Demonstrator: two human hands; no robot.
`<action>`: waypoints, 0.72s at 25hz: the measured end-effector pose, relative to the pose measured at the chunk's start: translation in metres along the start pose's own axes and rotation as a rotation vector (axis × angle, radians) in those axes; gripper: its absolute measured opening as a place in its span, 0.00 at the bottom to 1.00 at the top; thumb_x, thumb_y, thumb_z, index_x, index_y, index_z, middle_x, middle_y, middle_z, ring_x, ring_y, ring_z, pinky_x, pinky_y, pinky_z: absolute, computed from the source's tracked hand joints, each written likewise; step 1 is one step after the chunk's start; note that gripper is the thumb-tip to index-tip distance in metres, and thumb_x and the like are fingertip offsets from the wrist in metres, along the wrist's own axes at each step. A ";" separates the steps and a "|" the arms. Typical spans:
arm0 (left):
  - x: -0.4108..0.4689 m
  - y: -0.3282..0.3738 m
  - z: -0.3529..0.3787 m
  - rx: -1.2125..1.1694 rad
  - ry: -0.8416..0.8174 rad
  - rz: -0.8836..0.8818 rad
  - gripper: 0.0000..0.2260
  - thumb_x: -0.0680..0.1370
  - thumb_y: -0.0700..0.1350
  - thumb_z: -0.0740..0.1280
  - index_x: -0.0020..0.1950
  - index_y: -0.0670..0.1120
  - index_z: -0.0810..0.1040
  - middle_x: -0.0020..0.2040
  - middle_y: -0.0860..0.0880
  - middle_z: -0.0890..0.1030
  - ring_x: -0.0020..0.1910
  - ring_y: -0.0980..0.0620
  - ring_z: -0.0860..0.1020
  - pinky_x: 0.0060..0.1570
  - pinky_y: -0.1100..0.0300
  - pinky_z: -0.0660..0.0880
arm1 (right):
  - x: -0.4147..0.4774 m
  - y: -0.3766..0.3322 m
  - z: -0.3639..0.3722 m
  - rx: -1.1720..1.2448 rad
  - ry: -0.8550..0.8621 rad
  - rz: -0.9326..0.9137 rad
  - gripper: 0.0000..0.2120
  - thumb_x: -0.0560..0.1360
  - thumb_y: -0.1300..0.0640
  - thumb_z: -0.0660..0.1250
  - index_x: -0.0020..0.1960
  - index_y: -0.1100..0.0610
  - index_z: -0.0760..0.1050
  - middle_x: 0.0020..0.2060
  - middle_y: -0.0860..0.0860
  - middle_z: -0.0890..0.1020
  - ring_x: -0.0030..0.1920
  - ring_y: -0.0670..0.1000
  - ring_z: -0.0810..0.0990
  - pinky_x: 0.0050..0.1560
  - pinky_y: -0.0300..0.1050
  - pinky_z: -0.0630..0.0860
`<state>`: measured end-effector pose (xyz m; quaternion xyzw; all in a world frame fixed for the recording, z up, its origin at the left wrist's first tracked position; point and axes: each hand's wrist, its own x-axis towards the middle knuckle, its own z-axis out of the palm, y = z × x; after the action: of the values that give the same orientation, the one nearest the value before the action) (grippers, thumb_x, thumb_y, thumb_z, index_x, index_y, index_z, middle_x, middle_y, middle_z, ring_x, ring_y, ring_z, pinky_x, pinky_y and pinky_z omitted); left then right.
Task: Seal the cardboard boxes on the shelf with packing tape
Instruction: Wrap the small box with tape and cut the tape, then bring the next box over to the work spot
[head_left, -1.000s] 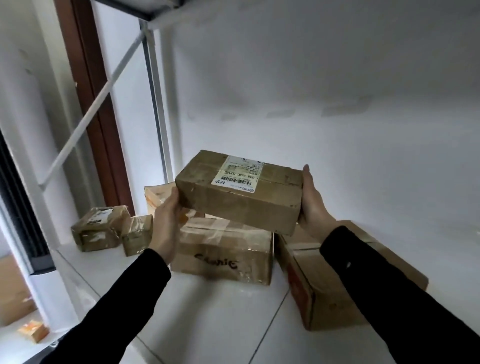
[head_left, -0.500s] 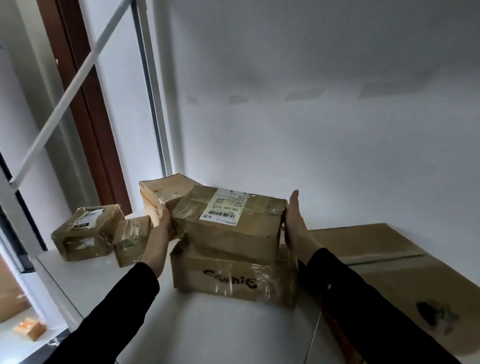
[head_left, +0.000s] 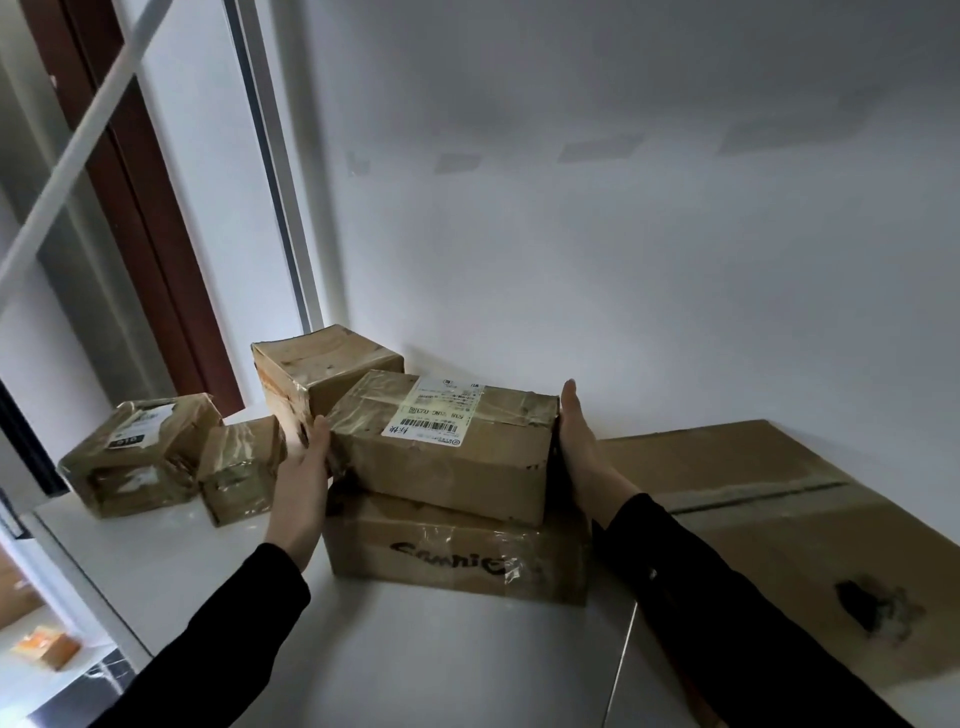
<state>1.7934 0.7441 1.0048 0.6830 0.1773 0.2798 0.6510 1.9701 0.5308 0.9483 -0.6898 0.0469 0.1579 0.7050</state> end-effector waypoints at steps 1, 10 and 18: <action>0.000 -0.002 -0.001 0.000 0.010 -0.009 0.20 0.80 0.56 0.55 0.60 0.43 0.76 0.53 0.47 0.79 0.51 0.51 0.75 0.54 0.60 0.67 | -0.009 -0.005 0.002 -0.008 -0.010 0.001 0.67 0.39 0.12 0.48 0.72 0.45 0.64 0.74 0.51 0.62 0.76 0.53 0.57 0.75 0.59 0.51; 0.005 0.004 -0.002 -0.031 0.055 -0.080 0.13 0.80 0.52 0.56 0.49 0.47 0.77 0.50 0.44 0.78 0.51 0.46 0.75 0.52 0.53 0.70 | -0.060 -0.042 0.001 -0.008 -0.065 -0.029 0.61 0.51 0.14 0.46 0.74 0.50 0.62 0.60 0.44 0.79 0.64 0.52 0.72 0.65 0.53 0.67; -0.120 0.059 0.077 0.023 -0.029 0.238 0.20 0.82 0.46 0.56 0.72 0.42 0.66 0.72 0.52 0.67 0.70 0.60 0.63 0.67 0.72 0.58 | -0.139 -0.107 -0.106 -0.119 -0.001 -0.381 0.29 0.79 0.39 0.34 0.77 0.50 0.40 0.77 0.48 0.46 0.77 0.48 0.46 0.74 0.49 0.41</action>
<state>1.7399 0.6054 1.0458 0.7106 0.0885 0.3430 0.6079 1.8858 0.4041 1.0852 -0.7265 -0.0946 0.0246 0.6801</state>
